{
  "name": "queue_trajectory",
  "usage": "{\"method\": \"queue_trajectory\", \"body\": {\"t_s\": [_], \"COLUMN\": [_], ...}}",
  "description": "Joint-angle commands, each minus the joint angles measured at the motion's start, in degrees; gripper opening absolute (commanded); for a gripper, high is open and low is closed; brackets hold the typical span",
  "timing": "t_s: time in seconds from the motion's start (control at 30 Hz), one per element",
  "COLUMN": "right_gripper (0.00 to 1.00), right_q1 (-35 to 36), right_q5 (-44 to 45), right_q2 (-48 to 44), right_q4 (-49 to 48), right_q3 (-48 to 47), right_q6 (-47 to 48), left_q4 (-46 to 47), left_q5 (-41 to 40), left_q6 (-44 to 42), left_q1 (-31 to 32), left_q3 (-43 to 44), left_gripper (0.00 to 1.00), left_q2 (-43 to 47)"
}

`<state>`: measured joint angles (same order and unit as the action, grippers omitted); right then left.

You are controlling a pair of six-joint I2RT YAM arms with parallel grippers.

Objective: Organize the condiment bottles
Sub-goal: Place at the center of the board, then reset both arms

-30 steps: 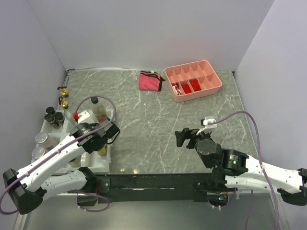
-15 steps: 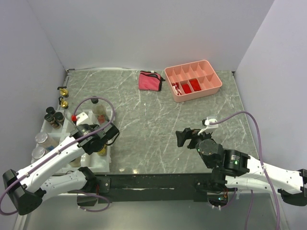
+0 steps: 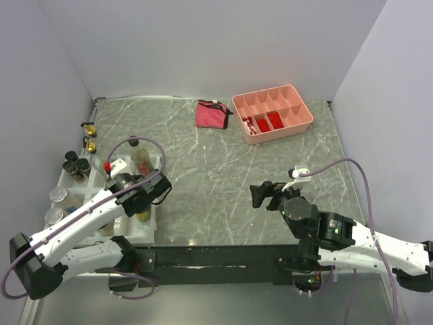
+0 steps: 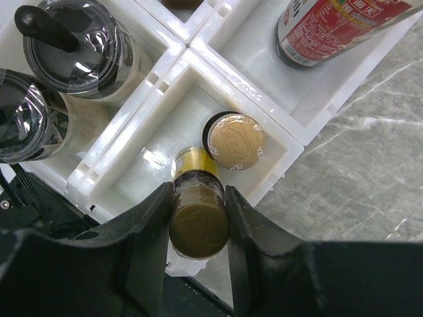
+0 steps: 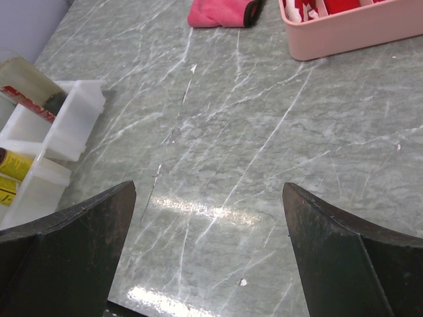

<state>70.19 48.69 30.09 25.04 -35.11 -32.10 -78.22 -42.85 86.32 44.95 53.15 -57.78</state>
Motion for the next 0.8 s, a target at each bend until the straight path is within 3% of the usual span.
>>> {"method": "queue_trajectory", "body": {"t_s": [0.0, 0.1, 0.23, 0.5, 0.6, 0.67, 0.77], "right_gripper": [1.00, 1.00, 1.00, 1.00, 1.00, 1.00, 1.00], "right_q1": [-0.3, -0.2, -0.4, -0.3, -0.3, -0.3, -0.3], "right_q5": [2.4, 2.6, 2.5, 1.0, -2.4, -6.6, -10.2], "right_q2": [-0.4, -0.8, -1.3, -1.4, -0.7, 0.8, 4.1], "right_q4": [-0.2, 0.1, 0.1, 0.6, 0.2, 0.2, 1.8], "right_q3": [0.0, 0.0, -0.2, -1.1, -1.6, -3.0, -6.5], "right_q6": [-0.7, -0.5, -0.2, -0.6, -1.2, -1.7, -3.4], "left_q4": [-0.4, -0.3, -0.3, -0.3, 2.9, 7.9, 21.9], "left_q5": [-3.2, -3.2, -3.6, -5.7, -7.1, -6.6, -2.2], "left_q6": [1.9, 1.4, 0.3, -5.0, -10.5, -20.3, -35.4], "left_q1": [-0.2, -0.1, -0.2, -0.2, -0.2, -0.2, -0.2], "left_q3": [1.0, 1.3, 2.9, 10.5, 15.6, 17.9, 18.0], "left_gripper": [0.41, 0.46, 0.63, 0.70, 0.84, 0.99, 0.99], "left_q2": [-0.5, 0.0, 0.6, 0.9, 0.7, 1.3, 3.4]}}
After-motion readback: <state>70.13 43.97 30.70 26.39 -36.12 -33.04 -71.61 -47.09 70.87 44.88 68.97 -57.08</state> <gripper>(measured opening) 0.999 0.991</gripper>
